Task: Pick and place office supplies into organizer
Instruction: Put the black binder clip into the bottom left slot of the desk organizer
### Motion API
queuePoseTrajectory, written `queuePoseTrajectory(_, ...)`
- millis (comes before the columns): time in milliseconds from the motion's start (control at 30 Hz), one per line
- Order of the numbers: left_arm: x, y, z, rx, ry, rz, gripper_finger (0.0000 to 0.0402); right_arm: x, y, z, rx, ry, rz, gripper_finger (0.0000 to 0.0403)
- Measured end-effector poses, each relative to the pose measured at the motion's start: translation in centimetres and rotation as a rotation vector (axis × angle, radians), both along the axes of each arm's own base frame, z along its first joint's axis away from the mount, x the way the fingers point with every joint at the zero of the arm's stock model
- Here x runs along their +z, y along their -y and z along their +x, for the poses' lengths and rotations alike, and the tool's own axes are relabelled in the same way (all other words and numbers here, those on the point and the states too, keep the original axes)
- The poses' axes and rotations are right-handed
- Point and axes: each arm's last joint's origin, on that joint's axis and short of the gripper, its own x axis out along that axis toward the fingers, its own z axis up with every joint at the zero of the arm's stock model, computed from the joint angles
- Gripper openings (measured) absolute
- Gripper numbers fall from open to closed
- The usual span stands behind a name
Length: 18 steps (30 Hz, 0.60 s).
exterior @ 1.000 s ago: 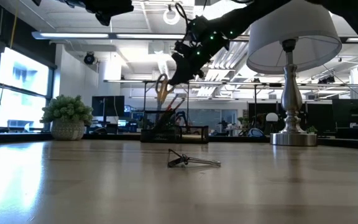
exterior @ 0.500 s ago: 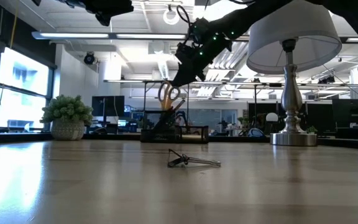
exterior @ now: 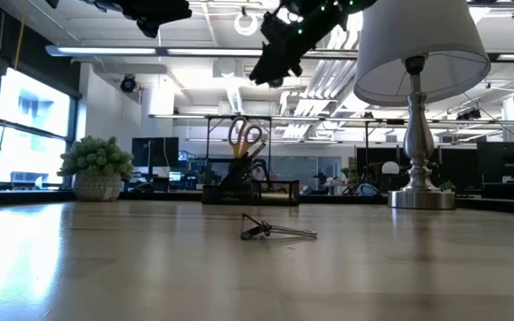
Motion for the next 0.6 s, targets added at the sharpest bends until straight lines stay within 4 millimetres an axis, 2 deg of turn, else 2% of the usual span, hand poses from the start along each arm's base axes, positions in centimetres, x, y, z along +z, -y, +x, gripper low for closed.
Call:
queuePoseTrajectory(200, 0.0, 0.0, 0.0, 0.001, 0.000, -0.004, 0.0097, 0.0, -3.9, 0.1, 0.039, -0.140, -0.008, 0.0139)
queuePoseTrajectory(467, -0.1, 0.0, 0.0, 0.002, -0.004, -0.014, 0.0097, -1.0, -7.9, 0.7, 0.082, -0.252, 0.039, 0.0110)
queuePoseTrajectory(600, -0.1, 0.0, 0.0, 0.002, -0.009, -0.017, 0.0097, -2.9, -9.9, 0.8, 0.093, -0.292, 0.041, 0.0096)
